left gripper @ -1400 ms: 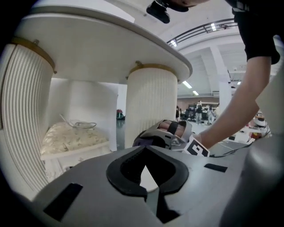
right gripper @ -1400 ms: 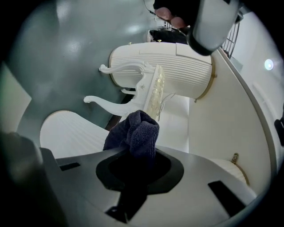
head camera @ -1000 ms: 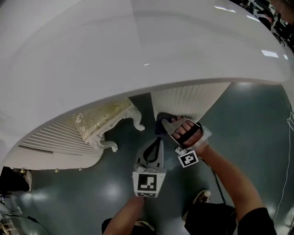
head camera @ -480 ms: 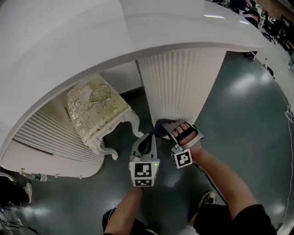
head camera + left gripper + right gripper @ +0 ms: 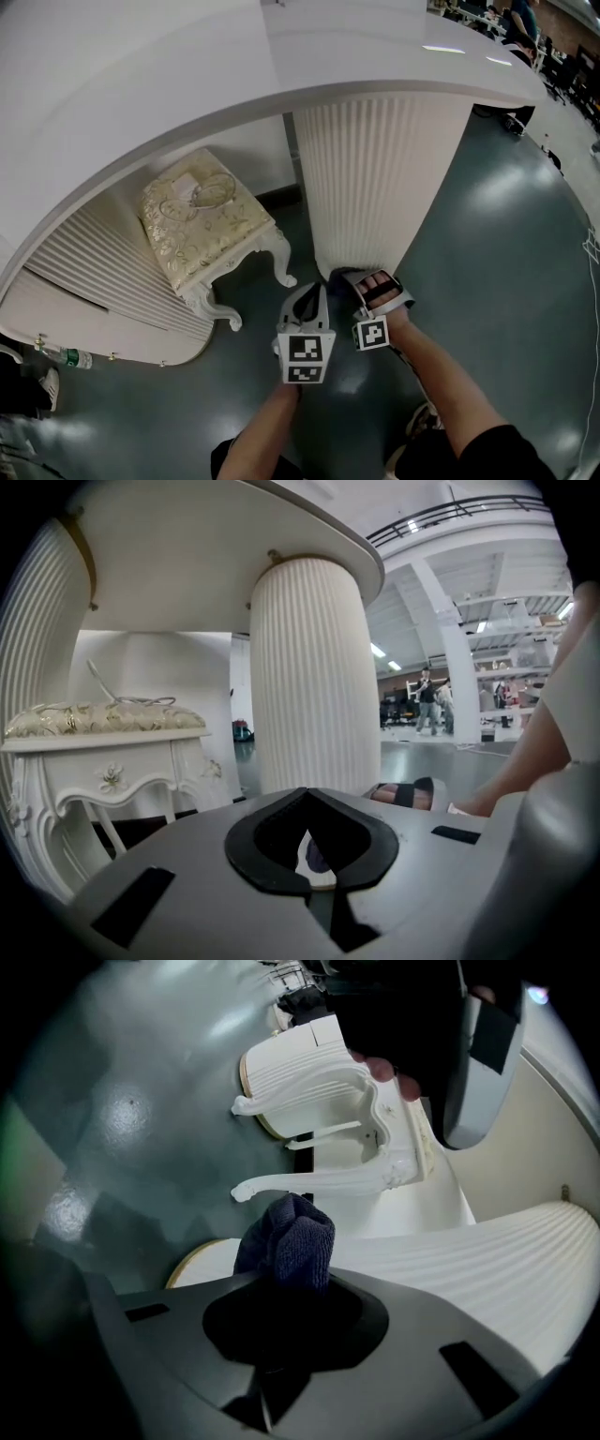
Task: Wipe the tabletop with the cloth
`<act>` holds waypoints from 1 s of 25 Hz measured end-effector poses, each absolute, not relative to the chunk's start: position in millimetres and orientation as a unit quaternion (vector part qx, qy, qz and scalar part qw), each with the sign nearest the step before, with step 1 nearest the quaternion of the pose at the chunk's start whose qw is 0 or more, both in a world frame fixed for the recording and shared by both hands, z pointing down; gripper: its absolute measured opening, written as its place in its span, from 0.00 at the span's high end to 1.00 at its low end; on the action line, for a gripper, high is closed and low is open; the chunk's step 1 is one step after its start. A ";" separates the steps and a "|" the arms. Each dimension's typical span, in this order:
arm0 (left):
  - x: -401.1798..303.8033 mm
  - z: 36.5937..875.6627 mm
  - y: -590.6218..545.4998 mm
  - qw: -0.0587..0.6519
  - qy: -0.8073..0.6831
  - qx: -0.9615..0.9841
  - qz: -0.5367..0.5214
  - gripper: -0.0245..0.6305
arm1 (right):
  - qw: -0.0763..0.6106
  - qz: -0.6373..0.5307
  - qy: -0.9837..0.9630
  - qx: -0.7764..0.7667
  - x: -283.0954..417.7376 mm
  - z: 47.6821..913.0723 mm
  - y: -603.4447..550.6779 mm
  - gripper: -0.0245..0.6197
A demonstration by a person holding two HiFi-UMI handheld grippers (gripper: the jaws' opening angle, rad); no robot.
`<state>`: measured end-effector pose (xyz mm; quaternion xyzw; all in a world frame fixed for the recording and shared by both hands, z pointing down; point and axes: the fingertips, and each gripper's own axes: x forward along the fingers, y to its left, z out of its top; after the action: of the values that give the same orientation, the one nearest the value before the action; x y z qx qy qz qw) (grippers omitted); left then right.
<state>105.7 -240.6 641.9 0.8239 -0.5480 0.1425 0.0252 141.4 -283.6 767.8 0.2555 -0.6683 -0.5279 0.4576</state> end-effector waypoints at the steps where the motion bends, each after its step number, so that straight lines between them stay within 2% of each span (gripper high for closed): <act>1: 107.1 639.2 -240.7 0.027 -0.547 0.825 0.137 0.95 | 0.458 -0.521 -0.675 0.252 141.7 773.0 -283.5 0.89; 6: 118.7 639.6 -232.5 0.025 -0.540 0.830 0.137 0.95 | 0.481 -0.512 -0.683 0.201 151.3 805.7 -278.8 0.89; 9: 128.2 645.0 -233.6 0.029 -0.530 0.835 0.141 0.95 | 0.485 -0.515 -0.684 0.178 155.2 796.3 -283.9 0.89; 15: 152.5 634.3 -228.0 0.007 -0.502 0.854 0.138 0.95 | 0.458 -0.530 -0.690 0.183 177.7 729.8 -281.8 0.89; 25: 162.1 584.3 -235.7 -0.026 -0.481 0.870 0.105 0.95 | 0.348 -0.552 -0.674 0.346 217.0 553.8 -280.9 0.89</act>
<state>162.1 -235.7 584.3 0.8700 -0.4809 0.1054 -0.0256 217.0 -280.9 553.8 0.3464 -0.6744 -0.5516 0.3477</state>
